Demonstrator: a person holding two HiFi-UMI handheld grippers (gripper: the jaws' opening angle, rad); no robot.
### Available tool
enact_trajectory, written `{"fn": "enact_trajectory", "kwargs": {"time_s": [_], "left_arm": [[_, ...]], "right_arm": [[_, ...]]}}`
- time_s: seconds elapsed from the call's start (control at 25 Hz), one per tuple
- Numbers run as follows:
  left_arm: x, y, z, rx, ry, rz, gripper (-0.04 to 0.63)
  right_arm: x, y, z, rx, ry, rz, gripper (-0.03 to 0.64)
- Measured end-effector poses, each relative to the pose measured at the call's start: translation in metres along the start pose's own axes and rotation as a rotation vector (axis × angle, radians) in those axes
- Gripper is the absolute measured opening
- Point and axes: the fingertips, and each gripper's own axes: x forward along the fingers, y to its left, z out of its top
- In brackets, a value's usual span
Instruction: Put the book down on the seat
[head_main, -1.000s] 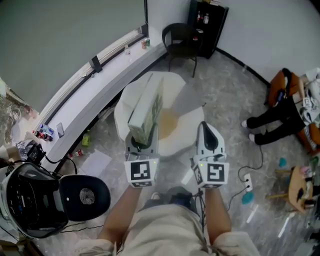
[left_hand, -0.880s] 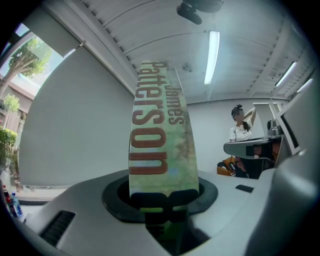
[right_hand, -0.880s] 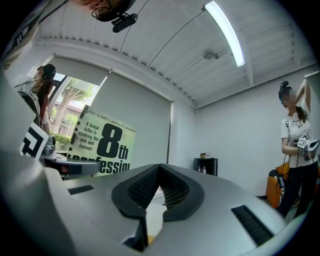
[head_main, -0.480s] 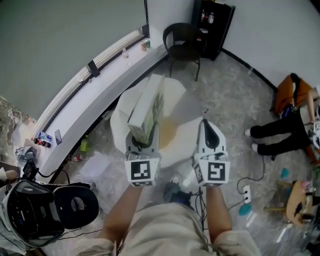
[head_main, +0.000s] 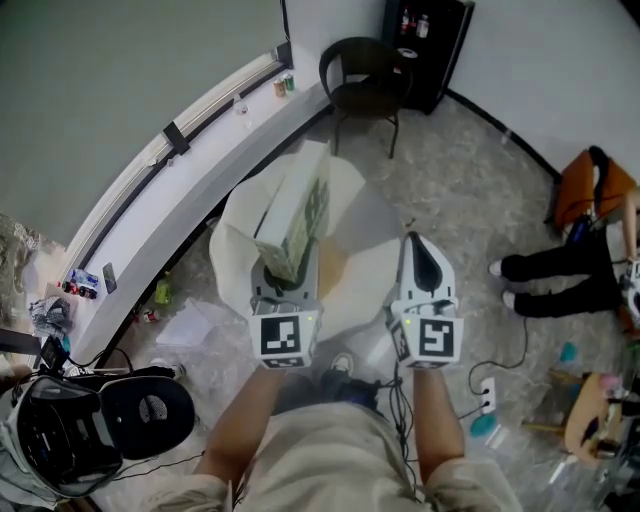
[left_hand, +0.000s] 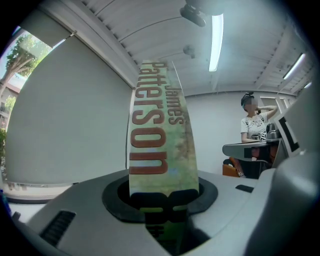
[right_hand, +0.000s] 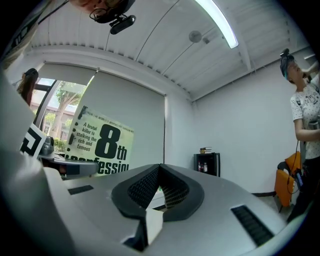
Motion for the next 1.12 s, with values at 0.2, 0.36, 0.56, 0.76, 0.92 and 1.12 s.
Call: {"fn": "enact_trajectory", "kwargs": {"time_s": [0.2,0.36,0.56,0.76,0.92,1.12], "left_arm": [[0.02,0.016,-0.01,-0.013,0.021,0.001,0.166],[0.034,0.025,-0.017,-0.017,0.033,-0.016,0.166],[0.05,0.025,-0.034,-0.061,0.066,-0.051,0.166],[0.07,0.029,-0.076,-0.143,0.131,-0.087,0.166],[0.092,0.035,-0.131,-0.26,0.202,-0.129,0.166],[0.116,0.041,-0.208,-0.407,0.28,-0.151,0.166]], "right_arm": [[0.024,0.012,-0.01,-0.051,0.032,0.003,0.003],[0.039,0.016,-0.025,-0.039,0.073,0.001,0.003],[0.049,0.015,-0.039,-0.028,0.113,-0.011,0.003],[0.061,0.017,-0.062,-0.007,0.123,-0.013,0.003],[0.074,0.019,-0.098,-0.015,0.175,-0.021,0.003],[0.086,0.016,-0.151,-0.013,0.234,-0.027,0.003]]}}
